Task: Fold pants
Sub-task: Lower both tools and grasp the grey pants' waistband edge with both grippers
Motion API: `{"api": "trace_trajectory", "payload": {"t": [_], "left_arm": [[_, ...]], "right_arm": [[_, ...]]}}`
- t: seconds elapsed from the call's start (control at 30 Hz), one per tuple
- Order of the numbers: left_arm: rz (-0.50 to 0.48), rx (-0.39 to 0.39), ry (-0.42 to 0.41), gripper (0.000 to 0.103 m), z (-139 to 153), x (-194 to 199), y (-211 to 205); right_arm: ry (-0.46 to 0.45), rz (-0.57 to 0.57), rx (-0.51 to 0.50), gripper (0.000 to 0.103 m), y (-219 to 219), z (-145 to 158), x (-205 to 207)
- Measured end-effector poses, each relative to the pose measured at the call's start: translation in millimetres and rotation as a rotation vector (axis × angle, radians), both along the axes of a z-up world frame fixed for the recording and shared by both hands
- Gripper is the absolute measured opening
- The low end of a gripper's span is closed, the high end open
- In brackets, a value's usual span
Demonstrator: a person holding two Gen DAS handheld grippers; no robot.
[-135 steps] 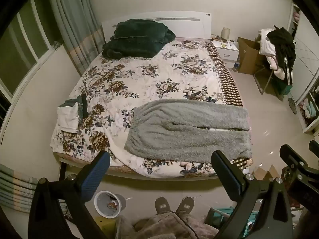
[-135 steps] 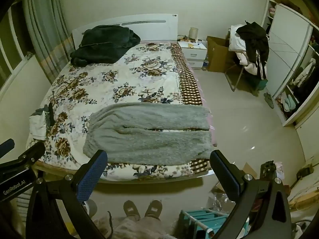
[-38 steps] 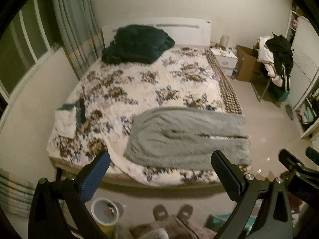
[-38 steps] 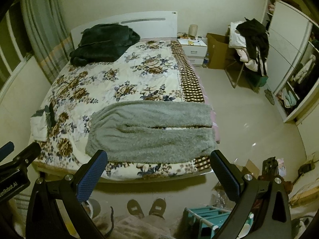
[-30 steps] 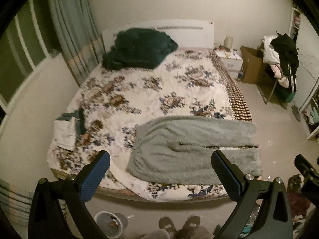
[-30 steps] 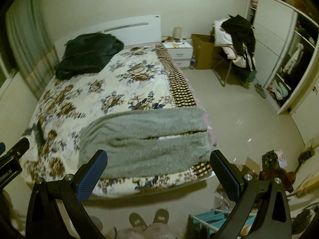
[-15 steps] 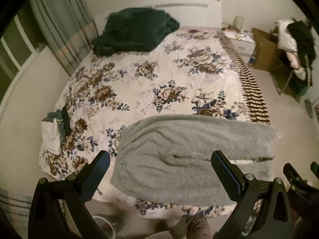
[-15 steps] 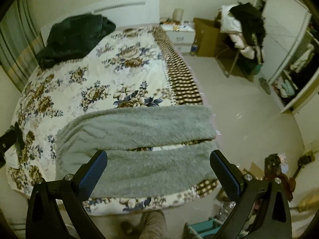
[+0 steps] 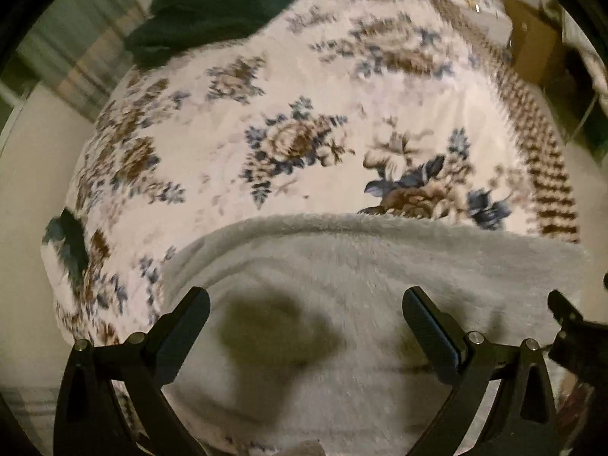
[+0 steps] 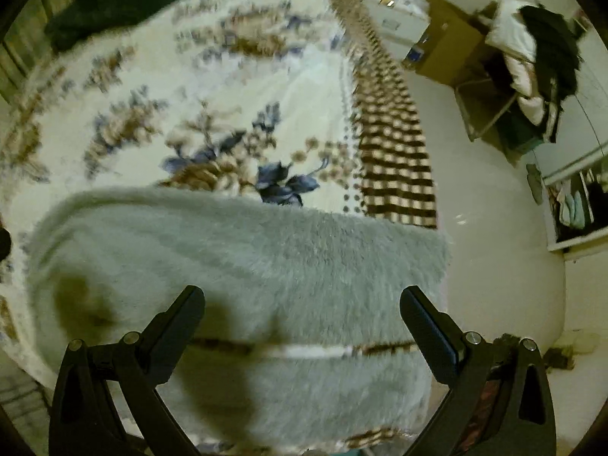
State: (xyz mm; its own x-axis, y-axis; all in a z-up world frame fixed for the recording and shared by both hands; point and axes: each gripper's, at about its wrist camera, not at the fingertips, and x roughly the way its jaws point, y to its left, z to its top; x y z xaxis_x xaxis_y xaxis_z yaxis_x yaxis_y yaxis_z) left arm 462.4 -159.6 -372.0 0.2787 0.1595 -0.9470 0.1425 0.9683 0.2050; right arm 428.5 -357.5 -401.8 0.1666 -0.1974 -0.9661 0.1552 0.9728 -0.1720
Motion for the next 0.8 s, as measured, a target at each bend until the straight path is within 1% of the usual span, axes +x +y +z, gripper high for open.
{"api": "trace_trajectory", "payload": {"t": [0.03, 0.07, 0.13, 0.17, 0.23, 0.3, 0.37, 0.57, 0.63, 0.7, 0.73, 0.77, 0.8], "left_arm": [[-0.026, 0.015, 0.015, 0.103, -20.0, 10.8, -5.0], [-0.049, 0.032, 0.029, 0.103, -37.4, 19.1, -9.3], [-0.096, 0.06, 0.053, 0.103, -67.2, 34.7, -17.6], [-0.125, 0.078, 0.065, 0.103, -84.0, 41.6, -21.8], [-0.186, 0.109, 0.095, 0.103, -116.1, 55.1, -31.4], [-0.225, 0.127, 0.116, 0.103, -137.0, 64.8, -38.6], [-0.266, 0.138, 0.139, 0.103, -157.1, 74.5, -45.2], [-0.365, 0.177, 0.166, 0.103, -194.3, 100.0, -70.8], [-0.391, 0.168, 0.195, 0.103, -208.0, 107.3, -76.4], [-0.414, 0.156, 0.205, 0.102, -216.1, 109.7, -79.9], [-0.425, 0.146, 0.209, 0.101, -219.6, 110.8, -80.4], [-0.441, 0.114, 0.223, 0.088, -223.3, 111.6, -80.5], [-0.454, 0.069, 0.242, 0.067, -225.1, 111.6, -79.8]], "right_arm": [[0.022, 0.012, -0.013, 0.103, 1.6, -20.2, 7.6], [0.056, 0.029, -0.028, 0.103, -0.6, -48.5, 23.5], [0.113, 0.05, -0.05, 0.103, 0.9, -83.2, 32.3], [0.147, 0.057, -0.058, 0.103, -2.3, -106.3, 43.5], [0.193, 0.076, -0.059, 0.103, -6.2, -135.6, 49.7], [0.227, 0.094, -0.061, 0.103, -9.1, -154.0, 54.2], [0.239, 0.112, -0.077, 0.103, -14.1, -166.6, 57.3], [0.339, 0.227, -0.103, 0.103, -23.6, -208.3, 74.6], [0.369, 0.253, -0.092, 0.103, -25.4, -223.9, 80.9], [0.392, 0.264, -0.068, 0.099, -26.7, -235.0, 85.0], [0.401, 0.268, -0.052, 0.095, -27.4, -239.8, 86.2], [0.41, 0.27, -0.035, 0.088, -27.1, -243.1, 86.4], [0.413, 0.274, -0.015, 0.084, -27.6, -244.4, 87.1]]}}
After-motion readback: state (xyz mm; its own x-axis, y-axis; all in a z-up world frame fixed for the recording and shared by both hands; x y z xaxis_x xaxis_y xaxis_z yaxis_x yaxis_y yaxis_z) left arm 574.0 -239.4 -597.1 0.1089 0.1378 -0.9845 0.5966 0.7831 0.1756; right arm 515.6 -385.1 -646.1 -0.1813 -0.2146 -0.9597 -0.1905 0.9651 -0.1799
